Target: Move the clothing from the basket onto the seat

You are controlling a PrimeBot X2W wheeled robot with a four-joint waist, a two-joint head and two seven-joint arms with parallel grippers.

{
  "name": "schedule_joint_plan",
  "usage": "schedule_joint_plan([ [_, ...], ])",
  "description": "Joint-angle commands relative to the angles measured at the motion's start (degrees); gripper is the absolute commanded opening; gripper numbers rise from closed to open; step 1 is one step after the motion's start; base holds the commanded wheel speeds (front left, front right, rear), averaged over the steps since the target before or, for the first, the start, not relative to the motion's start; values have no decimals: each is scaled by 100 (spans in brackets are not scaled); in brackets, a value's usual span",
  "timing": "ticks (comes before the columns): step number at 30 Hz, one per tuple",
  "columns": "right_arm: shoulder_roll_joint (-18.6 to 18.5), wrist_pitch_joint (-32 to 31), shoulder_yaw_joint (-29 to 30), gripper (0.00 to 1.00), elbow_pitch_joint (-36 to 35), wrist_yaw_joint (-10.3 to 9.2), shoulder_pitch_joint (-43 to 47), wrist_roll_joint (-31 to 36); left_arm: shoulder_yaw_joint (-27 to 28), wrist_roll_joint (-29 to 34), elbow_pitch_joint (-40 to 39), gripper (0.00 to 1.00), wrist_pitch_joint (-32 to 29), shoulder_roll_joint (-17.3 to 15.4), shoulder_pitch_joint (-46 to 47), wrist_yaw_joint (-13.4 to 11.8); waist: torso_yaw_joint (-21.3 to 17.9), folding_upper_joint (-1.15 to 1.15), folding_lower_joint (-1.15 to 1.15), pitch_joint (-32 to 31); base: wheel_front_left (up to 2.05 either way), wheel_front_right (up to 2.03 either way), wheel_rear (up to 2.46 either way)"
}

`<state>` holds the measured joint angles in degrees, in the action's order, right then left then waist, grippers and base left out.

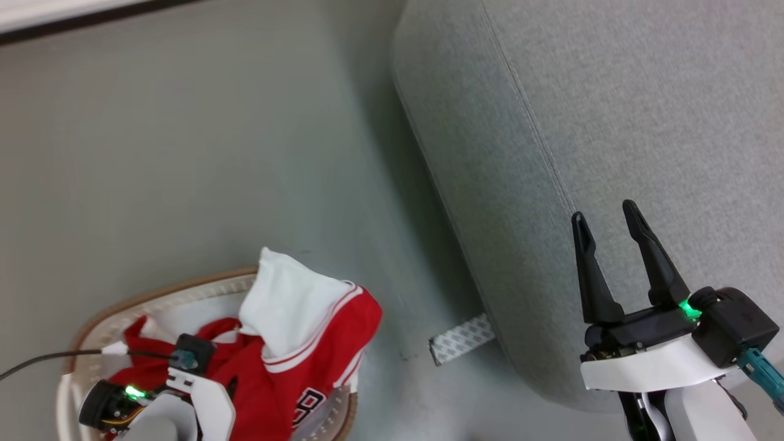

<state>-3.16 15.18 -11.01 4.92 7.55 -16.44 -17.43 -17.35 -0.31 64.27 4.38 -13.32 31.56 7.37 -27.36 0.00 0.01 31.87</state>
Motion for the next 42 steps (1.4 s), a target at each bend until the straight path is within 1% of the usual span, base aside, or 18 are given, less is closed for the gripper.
schedule_joint_plan([
  [1, 31, -5, -57, 100, -39, -12, -100, -80, -151, 37, 129, 100, -48, -99, 119, 10, -218, 0, -1, 271, 0, 0, 0],
  [4, 30, -4, -138, 100, -78, -12, -177, -255, -467, -40, 375, 100, -141, -226, 276, 12, -322, 0, -1, 456, 0, 0, 0],
  [7, 31, -4, -168, 100, -75, -12, -238, -375, -672, -182, 555, 100, -263, -306, 411, 13, -389, 0, -1, 623, 0, 0, 0],
  [11, 32, -5, -183, 100, -71, -12, -264, -473, -973, -342, 678, 100, -366, -307, 521, 14, -423, 0, -1, 781, 0, 0, 0],
  [13, 32, -4, -165, 100, -68, -12, -290, -502, -1059, -477, 697, 0, -373, -290, 583, 14, -399, 0, -1, 810, 0, 0, 0],
  [19, 28, -4, -215, 100, -5, -12, -364, -428, -1315, -791, 715, 0, -301, -102, 652, 14, -239, 0, -1, 670, 0, 0, 0],
  [26, 25, -4, -76, 100, 27, -12, -268, -187, -1478, -1179, 738, 0, -100, 105, 550, 15, 13, 0, -1, 232, 0, 0, 0],
  [30, 24, -4, 8, 100, 88, -12, -185, -25, -1465, -1466, 653, 0, 311, 295, 439, 14, 308, 0, -1, -229, 0, 0, 0],
  [34, -1, -4, -10, 100, 145, -12, -91, 132, -1574, -1745, 574, 0, 680, 512, 284, 14, 657, 0, -1, -800, 0, 0, 0],
  [38, -113, -5, -20, 100, 173, -12, 16, 190, -1654, -2050, 423, 0, 924, 629, 100, 14, 992, 0, -1, -1302, 0, 0, 0],
  [39, -113, -5, -20, 100, 173, -12, 16, 190, -1654, -2050, 423, 0, 924, 629, 100, 14, 992, 0, -1, -1302, 0, 0, 0],
  [42, -208, -5, 34, 100, 208, -12, 164, 194, -1742, -2227, 248, 0, 1022, 663, -19, 14, 1260, 0, -1, -1630, 0, 0, 0],
])
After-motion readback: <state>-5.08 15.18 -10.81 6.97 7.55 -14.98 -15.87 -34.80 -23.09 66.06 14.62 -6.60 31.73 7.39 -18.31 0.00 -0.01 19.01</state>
